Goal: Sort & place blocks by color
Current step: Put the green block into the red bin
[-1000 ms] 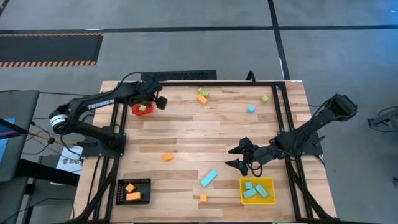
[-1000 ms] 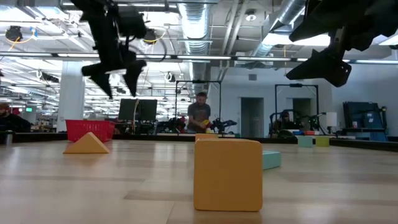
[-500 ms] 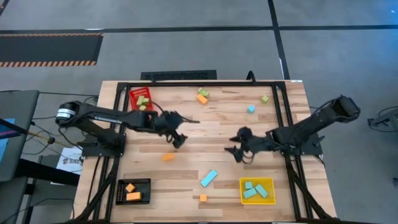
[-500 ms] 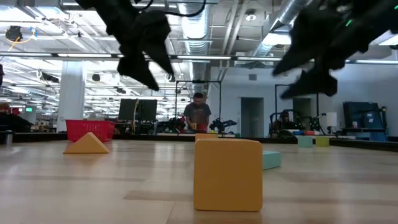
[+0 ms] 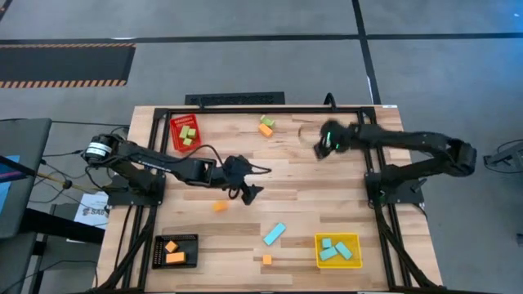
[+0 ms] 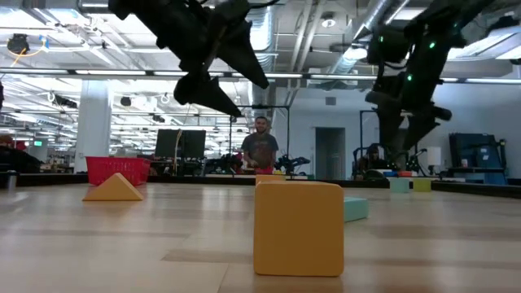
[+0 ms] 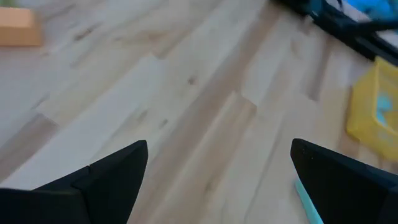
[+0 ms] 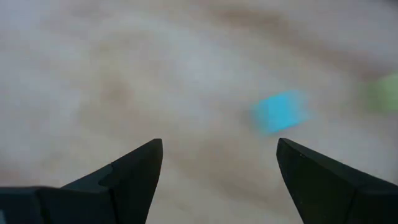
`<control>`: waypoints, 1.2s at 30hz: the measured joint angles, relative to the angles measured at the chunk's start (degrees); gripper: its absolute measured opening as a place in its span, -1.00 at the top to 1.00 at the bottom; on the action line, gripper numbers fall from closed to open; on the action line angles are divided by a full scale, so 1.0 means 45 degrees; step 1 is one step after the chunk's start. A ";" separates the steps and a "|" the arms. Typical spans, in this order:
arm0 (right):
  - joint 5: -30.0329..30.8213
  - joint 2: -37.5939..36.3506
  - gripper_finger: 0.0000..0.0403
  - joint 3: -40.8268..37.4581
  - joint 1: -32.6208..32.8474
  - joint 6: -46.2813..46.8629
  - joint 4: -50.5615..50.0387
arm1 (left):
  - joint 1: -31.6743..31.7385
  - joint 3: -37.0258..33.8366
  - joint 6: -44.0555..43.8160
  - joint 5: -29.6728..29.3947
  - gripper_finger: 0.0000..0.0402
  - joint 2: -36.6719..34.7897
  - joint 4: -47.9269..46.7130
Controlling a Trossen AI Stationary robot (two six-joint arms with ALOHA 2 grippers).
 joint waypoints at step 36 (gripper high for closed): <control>-0.0706 0.6939 -0.63 0.4219 -0.6838 -0.4402 -0.3762 | 0.1534 0.0005 0.1182 0.2660 -0.91 -0.0778 -0.0226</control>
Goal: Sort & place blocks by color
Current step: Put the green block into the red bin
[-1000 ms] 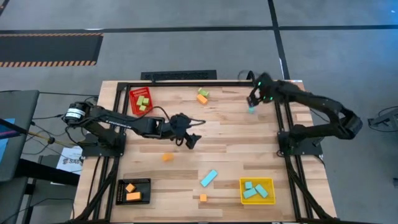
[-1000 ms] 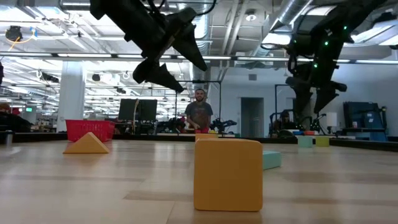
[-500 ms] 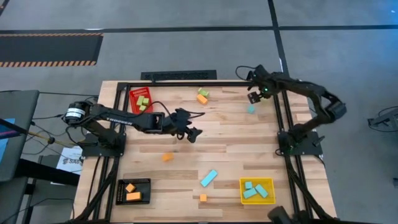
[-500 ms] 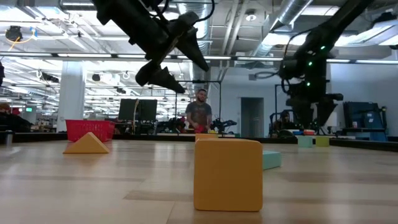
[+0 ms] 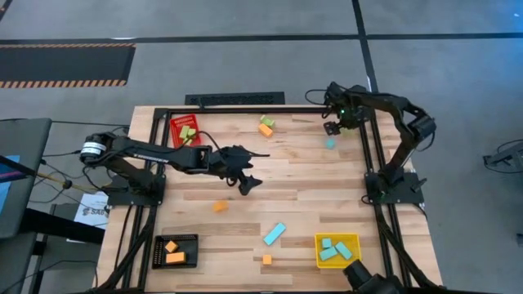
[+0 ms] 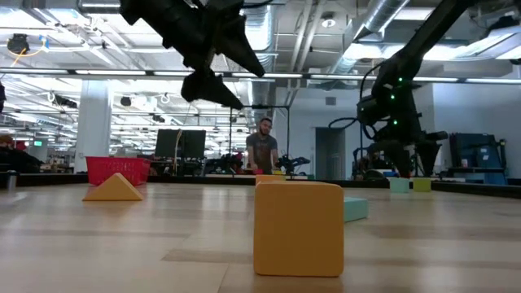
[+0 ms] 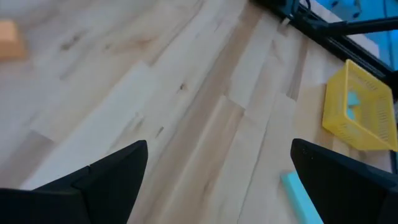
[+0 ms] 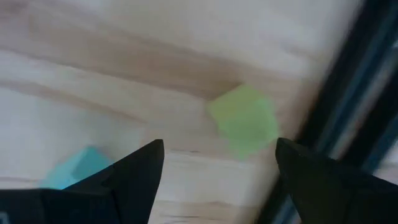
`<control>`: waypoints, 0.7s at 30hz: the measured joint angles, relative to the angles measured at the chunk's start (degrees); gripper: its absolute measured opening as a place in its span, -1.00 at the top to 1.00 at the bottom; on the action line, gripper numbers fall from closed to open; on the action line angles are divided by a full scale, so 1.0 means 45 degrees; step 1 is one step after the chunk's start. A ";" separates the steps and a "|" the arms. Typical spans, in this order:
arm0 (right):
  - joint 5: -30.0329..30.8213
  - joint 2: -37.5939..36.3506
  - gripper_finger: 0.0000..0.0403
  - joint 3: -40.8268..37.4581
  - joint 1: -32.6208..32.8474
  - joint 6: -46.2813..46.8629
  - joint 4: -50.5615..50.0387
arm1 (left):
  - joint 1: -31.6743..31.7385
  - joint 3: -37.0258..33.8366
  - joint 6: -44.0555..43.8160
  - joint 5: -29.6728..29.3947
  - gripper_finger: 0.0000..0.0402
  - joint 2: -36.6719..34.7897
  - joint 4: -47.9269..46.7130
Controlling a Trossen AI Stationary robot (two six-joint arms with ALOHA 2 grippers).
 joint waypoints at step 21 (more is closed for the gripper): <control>-0.1154 -0.0956 -0.63 0.0664 0.1865 0.0305 0.0520 | 0.0922 0.0010 0.1804 -0.1419 -0.91 -0.2041 -0.1612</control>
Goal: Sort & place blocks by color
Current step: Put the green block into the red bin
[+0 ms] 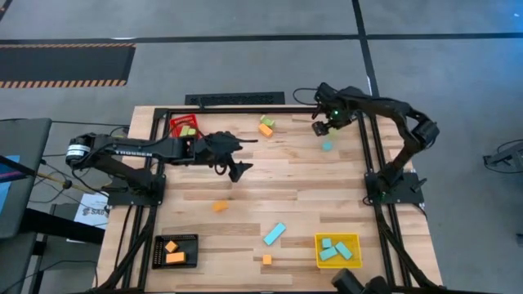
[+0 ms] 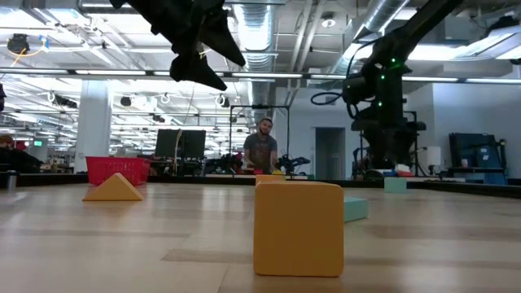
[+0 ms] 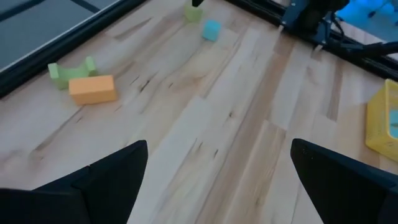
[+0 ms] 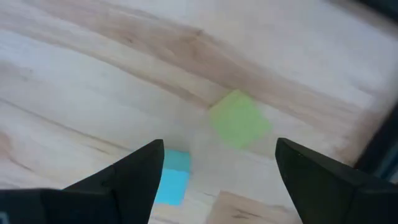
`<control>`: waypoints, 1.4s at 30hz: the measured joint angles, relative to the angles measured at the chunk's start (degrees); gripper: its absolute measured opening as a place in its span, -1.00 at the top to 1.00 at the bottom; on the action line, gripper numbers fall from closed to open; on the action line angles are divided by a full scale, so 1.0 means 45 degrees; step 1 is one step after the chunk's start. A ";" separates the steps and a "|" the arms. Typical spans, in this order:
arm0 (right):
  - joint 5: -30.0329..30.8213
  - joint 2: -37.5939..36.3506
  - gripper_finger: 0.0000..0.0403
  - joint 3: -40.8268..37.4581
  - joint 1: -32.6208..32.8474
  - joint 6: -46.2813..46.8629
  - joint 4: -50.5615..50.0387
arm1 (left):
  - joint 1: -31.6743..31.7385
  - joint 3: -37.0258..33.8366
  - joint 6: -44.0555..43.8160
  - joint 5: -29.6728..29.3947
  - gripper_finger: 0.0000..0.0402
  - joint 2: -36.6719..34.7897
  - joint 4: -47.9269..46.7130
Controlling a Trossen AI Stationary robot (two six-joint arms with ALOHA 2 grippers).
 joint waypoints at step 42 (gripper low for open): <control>-0.1636 0.2747 -0.20 0.0011 -0.0517 0.1807 0.1003 | 0.0079 -0.0005 0.0079 0.0250 -0.91 -0.0014 -0.0219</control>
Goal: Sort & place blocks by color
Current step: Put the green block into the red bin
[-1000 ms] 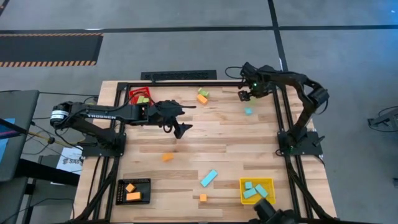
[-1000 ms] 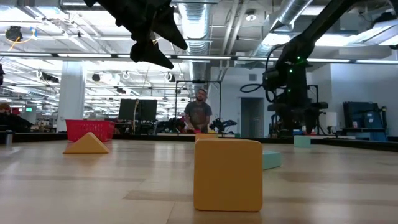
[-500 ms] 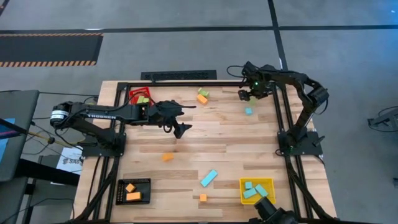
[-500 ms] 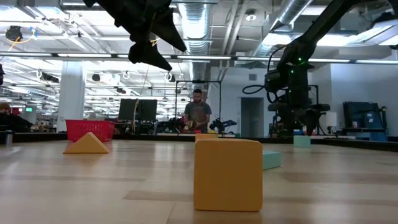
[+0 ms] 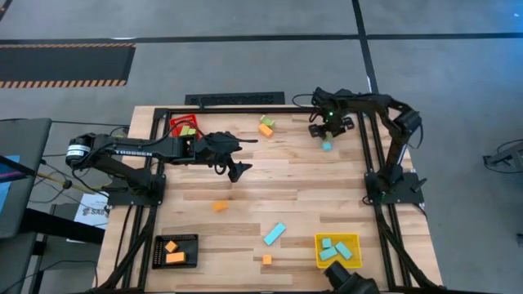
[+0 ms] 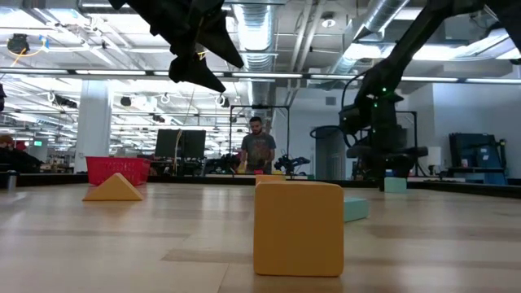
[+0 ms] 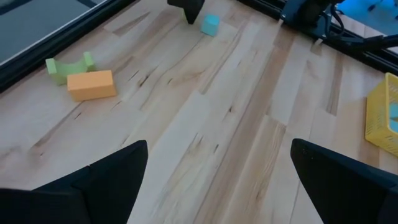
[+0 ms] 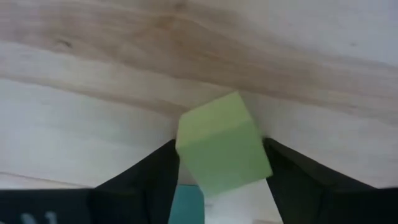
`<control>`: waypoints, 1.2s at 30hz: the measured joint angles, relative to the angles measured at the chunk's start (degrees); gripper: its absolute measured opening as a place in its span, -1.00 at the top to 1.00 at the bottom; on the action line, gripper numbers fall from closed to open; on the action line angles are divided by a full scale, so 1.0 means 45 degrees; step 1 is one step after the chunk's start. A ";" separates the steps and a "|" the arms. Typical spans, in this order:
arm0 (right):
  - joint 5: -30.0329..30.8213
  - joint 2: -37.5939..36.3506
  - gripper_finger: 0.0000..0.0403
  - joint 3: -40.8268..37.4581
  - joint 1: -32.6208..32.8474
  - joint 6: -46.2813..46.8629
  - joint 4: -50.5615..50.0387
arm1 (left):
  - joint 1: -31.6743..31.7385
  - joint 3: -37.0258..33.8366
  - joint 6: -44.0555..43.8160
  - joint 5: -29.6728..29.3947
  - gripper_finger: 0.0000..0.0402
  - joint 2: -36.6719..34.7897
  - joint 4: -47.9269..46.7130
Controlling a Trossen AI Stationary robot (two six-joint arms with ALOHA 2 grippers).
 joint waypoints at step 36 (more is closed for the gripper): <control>0.0825 -0.0425 -0.25 -0.0035 0.1277 -0.1811 0.1588 | 0.0345 -0.0010 0.0427 0.0413 -0.91 0.0005 -0.0380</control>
